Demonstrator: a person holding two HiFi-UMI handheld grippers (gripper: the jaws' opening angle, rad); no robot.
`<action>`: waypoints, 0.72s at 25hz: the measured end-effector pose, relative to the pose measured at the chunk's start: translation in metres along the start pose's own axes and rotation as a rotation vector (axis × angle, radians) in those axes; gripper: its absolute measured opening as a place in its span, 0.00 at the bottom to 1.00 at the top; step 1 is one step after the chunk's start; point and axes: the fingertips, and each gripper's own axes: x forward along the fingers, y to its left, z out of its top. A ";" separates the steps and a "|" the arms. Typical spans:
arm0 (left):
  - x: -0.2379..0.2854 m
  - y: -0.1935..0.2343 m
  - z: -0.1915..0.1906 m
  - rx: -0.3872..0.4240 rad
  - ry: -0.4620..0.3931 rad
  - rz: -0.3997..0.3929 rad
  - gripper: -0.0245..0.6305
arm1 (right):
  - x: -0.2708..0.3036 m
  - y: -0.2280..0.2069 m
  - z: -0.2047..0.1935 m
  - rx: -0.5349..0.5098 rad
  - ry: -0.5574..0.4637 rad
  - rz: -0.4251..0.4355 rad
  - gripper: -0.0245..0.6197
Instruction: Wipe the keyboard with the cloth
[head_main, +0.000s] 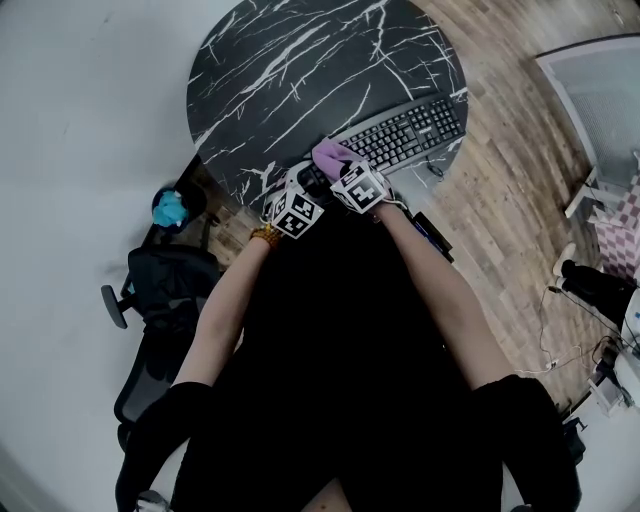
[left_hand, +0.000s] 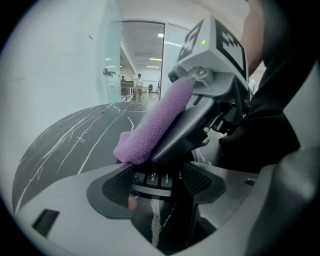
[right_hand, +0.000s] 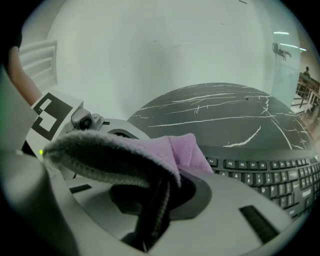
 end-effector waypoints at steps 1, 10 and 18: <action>0.000 0.000 0.000 0.000 0.000 0.000 0.50 | 0.002 0.000 -0.002 0.013 -0.001 0.015 0.16; 0.000 0.001 -0.001 -0.004 0.009 -0.002 0.50 | -0.021 -0.023 0.023 0.246 -0.127 0.169 0.16; 0.000 0.000 0.000 -0.005 0.015 0.004 0.50 | -0.117 -0.165 0.036 0.437 -0.390 -0.087 0.16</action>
